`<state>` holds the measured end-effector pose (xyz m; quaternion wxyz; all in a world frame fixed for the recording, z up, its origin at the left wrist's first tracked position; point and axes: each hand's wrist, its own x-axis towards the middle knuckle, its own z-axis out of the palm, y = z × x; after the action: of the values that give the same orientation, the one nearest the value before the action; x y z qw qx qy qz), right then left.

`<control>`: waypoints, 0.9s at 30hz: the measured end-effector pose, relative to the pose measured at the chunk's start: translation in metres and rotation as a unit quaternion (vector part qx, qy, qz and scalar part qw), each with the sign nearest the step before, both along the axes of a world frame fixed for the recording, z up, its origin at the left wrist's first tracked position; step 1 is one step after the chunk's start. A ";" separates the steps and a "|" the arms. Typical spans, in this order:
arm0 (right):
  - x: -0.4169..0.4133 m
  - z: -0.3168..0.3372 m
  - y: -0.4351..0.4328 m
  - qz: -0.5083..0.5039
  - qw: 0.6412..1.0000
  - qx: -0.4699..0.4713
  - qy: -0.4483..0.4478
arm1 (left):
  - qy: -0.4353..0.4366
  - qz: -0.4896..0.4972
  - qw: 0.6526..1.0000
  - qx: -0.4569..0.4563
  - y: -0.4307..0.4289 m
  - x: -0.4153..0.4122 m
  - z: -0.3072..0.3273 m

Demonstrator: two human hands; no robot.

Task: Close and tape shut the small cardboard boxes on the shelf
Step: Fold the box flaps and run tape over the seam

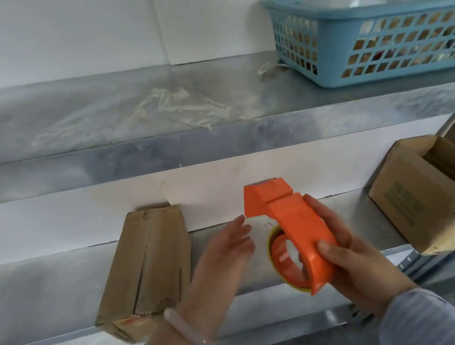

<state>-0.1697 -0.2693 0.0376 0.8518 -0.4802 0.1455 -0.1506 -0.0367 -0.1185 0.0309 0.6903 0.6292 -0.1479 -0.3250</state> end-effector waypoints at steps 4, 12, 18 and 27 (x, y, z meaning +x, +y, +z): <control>-0.003 0.027 0.004 0.061 0.974 -0.213 0.039 | 0.031 0.036 0.999 0.001 0.013 0.028 0.022; -0.005 0.039 0.017 0.134 0.781 -0.608 -0.043 | 0.026 -0.123 0.992 -0.030 0.049 0.053 0.044; 0.004 0.029 0.017 0.138 0.632 -0.752 -0.126 | -0.030 -0.165 0.986 0.007 0.060 0.059 0.052; 0.012 0.025 0.024 0.178 0.663 -0.724 -0.057 | -0.211 -0.056 0.969 0.116 0.078 0.058 0.054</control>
<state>-0.1577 -0.2450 0.0623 0.2525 -0.9530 -0.1470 -0.0809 0.0208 -0.0405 0.0846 0.5471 0.7498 -0.2861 -0.2380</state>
